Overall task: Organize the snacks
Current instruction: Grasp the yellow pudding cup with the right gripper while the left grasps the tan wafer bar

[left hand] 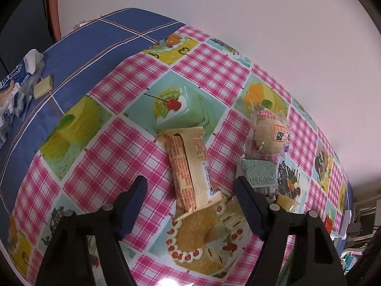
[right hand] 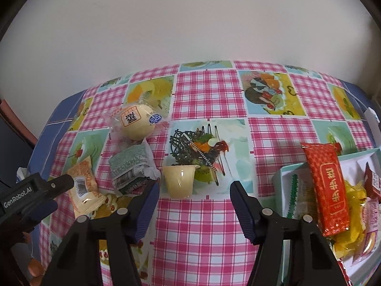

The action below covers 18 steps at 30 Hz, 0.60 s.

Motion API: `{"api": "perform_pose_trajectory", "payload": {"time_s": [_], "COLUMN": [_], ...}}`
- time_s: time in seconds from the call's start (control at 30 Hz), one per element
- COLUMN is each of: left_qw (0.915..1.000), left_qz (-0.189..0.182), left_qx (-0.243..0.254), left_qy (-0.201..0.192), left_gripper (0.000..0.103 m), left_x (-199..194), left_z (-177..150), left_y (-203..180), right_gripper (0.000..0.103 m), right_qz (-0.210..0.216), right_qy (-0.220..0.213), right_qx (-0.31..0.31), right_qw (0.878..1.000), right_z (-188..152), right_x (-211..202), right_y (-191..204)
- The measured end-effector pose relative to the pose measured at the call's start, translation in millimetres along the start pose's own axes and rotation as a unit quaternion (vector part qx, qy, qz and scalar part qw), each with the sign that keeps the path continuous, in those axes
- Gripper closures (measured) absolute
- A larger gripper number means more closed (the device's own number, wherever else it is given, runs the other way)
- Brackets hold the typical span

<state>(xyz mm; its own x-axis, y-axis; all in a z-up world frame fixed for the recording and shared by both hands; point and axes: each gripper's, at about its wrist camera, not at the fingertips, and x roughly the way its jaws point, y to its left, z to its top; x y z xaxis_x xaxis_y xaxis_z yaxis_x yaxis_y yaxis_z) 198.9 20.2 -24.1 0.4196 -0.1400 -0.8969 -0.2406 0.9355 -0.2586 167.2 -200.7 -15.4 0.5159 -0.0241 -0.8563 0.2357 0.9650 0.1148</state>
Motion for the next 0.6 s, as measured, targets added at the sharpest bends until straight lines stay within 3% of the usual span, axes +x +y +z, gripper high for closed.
{"api": "perform_pose_trajectory", "payload": {"time_s": [0.6], "left_qw": [0.9997], "left_qz": [-0.005], "left_qx": [0.014], "left_qy": [0.018], "left_gripper": [0.027], "left_x": [36.3], "left_z": [7.5], "left_y": [-11.4], "right_gripper": [0.047], "right_qz": [-0.014], "right_qy": [0.003], "right_qx": [-0.021], "right_qw": [1.0], "right_z": [6.9], "right_x": [40.3], "right_y": [13.4]}}
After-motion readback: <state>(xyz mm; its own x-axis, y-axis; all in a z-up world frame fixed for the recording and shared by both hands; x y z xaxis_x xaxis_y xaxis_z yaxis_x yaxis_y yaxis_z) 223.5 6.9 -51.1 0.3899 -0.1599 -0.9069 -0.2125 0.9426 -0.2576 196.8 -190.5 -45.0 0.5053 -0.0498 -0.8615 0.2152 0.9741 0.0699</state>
